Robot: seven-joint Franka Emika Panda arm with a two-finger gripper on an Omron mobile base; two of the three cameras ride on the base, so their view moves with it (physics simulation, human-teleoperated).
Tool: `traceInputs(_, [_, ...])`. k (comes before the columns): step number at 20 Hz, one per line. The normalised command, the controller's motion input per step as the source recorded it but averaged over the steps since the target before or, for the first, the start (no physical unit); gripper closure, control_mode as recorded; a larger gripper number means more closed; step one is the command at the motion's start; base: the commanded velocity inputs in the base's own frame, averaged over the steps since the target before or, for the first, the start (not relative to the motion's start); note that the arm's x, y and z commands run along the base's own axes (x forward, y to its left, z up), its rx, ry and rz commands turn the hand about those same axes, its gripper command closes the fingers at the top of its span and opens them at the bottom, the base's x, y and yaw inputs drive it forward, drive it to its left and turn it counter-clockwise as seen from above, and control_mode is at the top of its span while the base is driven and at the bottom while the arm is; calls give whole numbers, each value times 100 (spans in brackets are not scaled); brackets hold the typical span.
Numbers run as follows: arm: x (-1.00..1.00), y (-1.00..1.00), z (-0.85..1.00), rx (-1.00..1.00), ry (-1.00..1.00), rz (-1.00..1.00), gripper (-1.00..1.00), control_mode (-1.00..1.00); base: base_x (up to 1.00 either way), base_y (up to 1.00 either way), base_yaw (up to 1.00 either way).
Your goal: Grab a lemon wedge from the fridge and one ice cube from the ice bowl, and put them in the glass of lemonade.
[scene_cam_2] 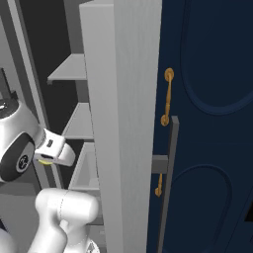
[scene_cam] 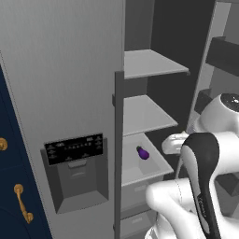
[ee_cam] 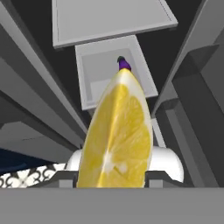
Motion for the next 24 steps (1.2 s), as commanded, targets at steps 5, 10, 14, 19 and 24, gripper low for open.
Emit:
traceInputs(5, [-1,0,0,0,0,0,100,100,-10,0,0])
traceInputs(10, [0,0,0,0,0,0,100,100,-100,30,0])
traceInputs(14, [0,0,0,0,0,0,100,100,-100,75,8])
traceInputs(19, [0,0,0,0,0,0,100,100,-78,100,51])
traceInputs(24, [0,0,0,0,0,0,100,100,-13,70,91])
